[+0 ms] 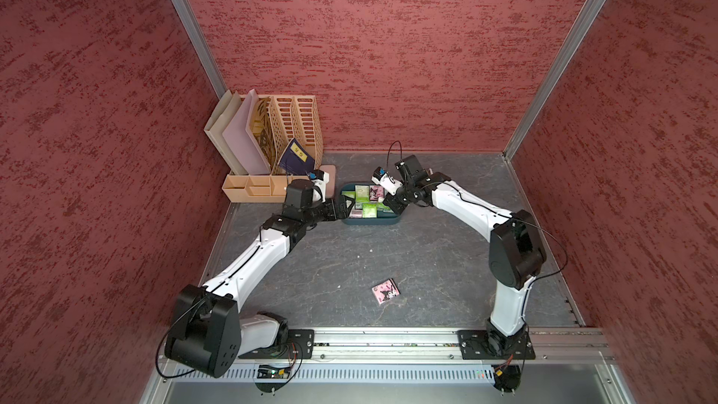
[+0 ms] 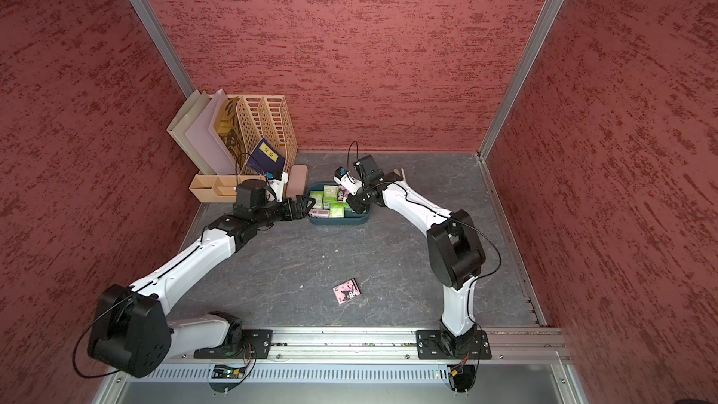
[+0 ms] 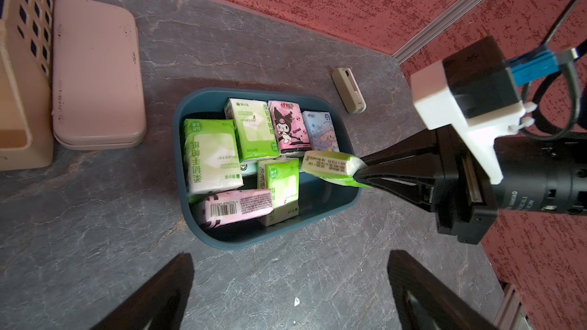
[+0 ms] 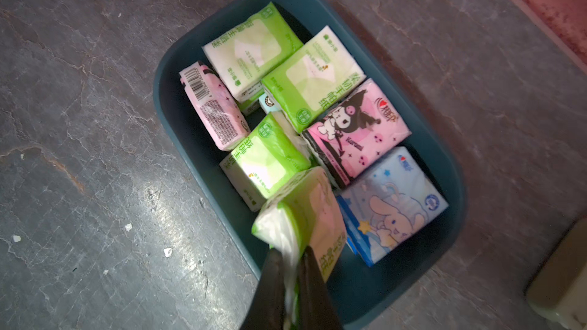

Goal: Put the pocket tissues into the storage box
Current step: Place the pocket tissues in the storage box.

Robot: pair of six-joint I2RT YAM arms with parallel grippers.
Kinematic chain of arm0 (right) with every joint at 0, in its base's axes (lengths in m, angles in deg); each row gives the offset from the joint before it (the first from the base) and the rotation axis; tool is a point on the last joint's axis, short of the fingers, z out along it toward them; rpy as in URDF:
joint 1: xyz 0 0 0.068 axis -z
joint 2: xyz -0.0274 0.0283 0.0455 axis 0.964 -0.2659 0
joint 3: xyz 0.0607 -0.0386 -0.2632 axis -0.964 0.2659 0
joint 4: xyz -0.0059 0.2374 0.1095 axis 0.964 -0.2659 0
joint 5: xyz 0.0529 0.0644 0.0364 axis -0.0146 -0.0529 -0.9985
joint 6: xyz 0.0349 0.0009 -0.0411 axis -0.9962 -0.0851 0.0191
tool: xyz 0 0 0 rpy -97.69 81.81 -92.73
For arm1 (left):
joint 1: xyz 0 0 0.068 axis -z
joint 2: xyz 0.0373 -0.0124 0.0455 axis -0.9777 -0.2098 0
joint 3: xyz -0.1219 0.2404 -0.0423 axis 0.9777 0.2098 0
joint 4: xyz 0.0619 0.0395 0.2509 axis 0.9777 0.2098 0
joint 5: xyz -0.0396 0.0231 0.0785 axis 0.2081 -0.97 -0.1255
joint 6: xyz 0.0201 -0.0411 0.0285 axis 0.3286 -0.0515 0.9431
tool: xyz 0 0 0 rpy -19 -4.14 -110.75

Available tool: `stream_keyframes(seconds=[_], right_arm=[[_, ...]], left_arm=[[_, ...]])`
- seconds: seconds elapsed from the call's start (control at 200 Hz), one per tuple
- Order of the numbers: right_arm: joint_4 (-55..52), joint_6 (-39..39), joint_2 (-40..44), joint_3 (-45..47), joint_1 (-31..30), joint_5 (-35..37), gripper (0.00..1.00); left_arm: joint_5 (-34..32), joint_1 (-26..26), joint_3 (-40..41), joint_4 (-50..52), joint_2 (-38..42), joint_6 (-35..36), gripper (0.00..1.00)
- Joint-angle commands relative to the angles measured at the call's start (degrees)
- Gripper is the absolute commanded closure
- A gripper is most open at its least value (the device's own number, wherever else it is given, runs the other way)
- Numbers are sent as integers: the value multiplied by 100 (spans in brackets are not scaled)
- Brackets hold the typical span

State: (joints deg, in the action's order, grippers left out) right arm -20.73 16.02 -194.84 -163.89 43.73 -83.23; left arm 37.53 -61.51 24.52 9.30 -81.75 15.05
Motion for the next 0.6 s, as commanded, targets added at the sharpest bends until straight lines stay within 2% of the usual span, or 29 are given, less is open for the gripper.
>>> stream_keyframes(seconds=[0.0,0.23,0.591], right_arm=[[-405,234,-49,-182,44,166,100],[-789,304,-310,-344,97,-179,100],[-793,285,-965,-830,110,-1024,100]], left_arm=[[51,-56,-91,-64,54,94,0],[51,-98,-36,-52,81,103,0],[44,-127,39,-57,106,101,0]])
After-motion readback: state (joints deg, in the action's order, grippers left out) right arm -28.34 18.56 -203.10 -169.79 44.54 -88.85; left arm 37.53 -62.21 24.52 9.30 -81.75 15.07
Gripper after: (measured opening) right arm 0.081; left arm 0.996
